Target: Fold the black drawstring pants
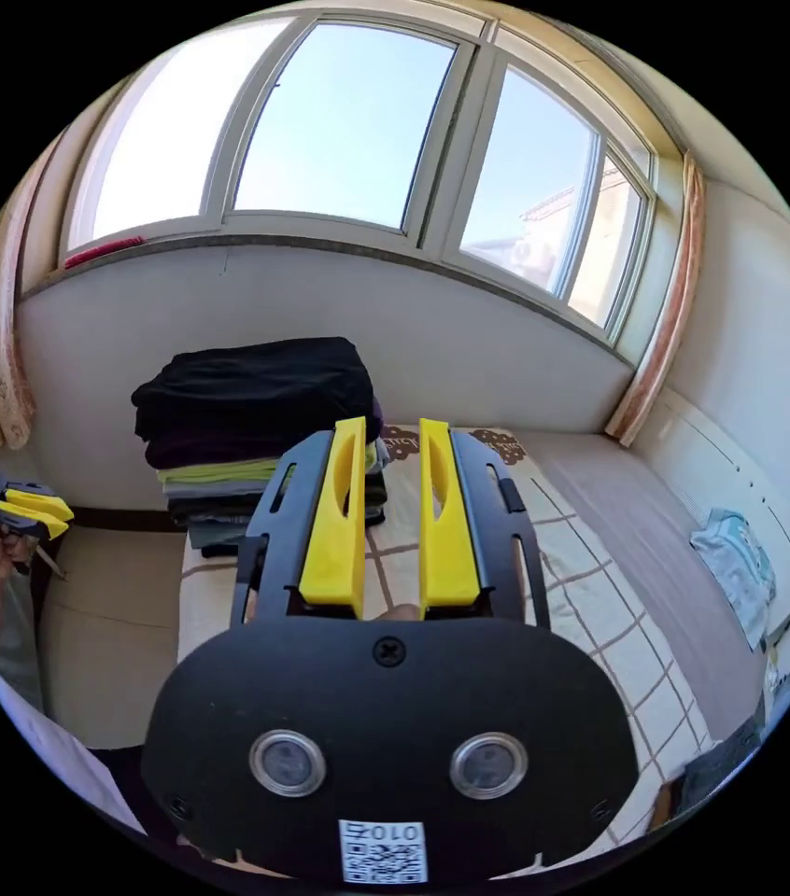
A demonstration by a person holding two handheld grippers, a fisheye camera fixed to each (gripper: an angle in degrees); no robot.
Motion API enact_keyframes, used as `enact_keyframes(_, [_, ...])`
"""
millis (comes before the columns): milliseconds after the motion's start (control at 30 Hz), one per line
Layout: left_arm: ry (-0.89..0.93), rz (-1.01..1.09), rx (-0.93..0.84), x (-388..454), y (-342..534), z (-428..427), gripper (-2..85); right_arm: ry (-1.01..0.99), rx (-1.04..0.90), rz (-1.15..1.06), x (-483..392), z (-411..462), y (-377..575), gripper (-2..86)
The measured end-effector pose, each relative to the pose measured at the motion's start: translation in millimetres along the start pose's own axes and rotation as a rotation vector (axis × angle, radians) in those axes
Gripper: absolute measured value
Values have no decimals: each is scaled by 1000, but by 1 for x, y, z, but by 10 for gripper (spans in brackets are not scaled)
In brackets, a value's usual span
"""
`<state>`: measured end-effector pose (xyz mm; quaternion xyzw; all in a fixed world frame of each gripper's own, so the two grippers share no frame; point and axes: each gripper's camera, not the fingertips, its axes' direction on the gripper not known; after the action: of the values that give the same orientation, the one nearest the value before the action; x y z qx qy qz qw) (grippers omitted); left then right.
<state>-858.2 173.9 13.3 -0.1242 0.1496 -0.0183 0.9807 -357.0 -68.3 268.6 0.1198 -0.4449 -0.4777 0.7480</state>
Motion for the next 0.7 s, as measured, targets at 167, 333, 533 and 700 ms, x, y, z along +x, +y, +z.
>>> enact_keyframes(167, [63,123,13,91,30,26,10,107,-210,236,-29,-128,245,93])
enact_keyframes(333, [84,276,16,208,46,53,0,316,-315,480,-35,-265,428,91])
enact_keyframes(533, [376,447,-48,352,34,104,-2,618,-194,649,-19,-450,544,104])
enact_keyframes(700, [583,471,-129,452,34,159,-2,761,-202,690,6,-516,626,117])
